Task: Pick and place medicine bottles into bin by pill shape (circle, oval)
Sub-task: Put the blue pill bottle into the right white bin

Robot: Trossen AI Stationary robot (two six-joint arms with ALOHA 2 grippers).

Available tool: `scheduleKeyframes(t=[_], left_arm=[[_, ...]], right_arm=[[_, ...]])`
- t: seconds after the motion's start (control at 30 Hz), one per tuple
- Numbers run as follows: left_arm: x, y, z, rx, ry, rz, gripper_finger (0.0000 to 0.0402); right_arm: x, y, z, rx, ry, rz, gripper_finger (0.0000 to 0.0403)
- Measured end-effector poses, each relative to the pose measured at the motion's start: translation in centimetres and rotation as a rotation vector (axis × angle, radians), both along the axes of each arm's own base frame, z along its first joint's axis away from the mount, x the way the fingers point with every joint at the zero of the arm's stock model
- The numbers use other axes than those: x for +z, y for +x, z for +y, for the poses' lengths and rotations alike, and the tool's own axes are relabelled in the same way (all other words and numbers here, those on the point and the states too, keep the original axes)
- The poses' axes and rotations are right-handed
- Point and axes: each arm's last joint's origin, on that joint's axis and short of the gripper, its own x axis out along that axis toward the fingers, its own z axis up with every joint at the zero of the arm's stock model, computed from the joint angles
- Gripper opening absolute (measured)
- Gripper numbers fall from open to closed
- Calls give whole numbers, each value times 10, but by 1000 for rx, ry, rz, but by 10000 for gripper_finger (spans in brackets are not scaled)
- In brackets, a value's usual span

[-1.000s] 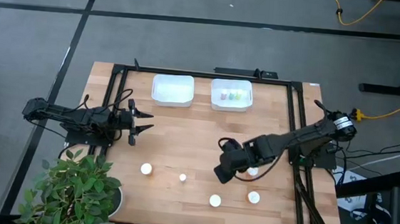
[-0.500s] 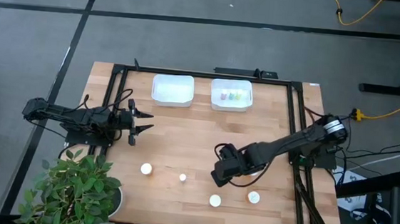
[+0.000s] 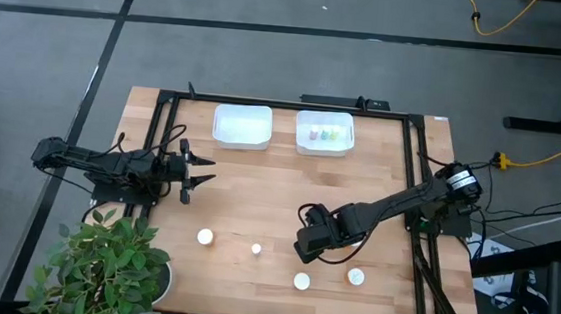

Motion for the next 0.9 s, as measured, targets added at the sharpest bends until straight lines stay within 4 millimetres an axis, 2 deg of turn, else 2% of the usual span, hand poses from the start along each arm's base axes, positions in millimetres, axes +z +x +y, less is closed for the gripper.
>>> scheduleKeyframes(t=[0.47, 0.9], left_arm=[[0, 0, 0, 0, 0, 0, 166], [0, 0, 0, 0, 0, 0, 166]], right_arm=[[0, 1, -1, -75, -21, -24, 185], [0, 1, -1, -64, -24, -24, 206]])
